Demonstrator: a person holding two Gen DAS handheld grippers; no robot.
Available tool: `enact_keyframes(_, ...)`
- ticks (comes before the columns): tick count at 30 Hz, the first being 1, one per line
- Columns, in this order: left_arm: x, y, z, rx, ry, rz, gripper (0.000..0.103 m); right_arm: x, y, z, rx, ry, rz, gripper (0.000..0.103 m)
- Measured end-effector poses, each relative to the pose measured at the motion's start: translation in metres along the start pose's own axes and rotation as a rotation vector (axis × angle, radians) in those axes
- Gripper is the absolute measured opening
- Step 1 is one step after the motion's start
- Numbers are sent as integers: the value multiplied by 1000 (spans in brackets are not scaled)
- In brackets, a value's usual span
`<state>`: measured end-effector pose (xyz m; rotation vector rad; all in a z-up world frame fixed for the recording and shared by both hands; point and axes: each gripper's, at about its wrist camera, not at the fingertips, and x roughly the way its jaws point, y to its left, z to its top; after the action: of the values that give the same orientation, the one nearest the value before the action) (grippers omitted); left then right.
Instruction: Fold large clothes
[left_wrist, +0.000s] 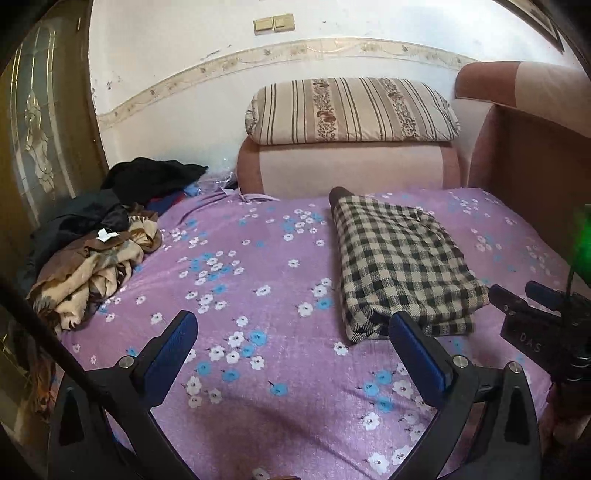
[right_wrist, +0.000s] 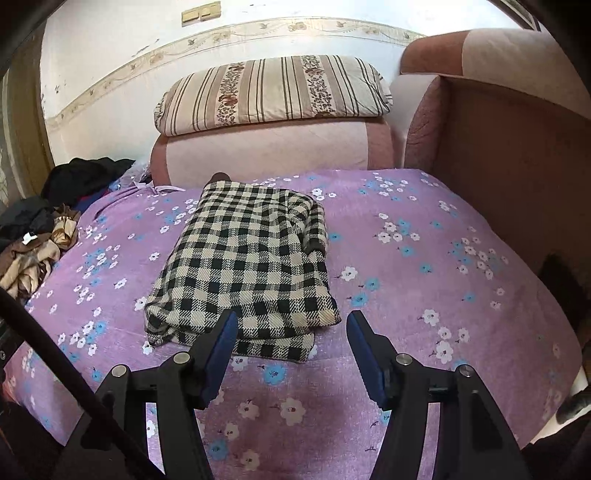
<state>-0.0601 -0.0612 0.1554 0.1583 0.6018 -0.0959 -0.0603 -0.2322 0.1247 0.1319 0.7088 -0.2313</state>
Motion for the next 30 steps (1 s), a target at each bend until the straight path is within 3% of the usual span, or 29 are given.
enact_keyframes(30, 25, 0, -18, -47, 133, -71, 103, 3, 12, -9, -64, -18, -57, 69)
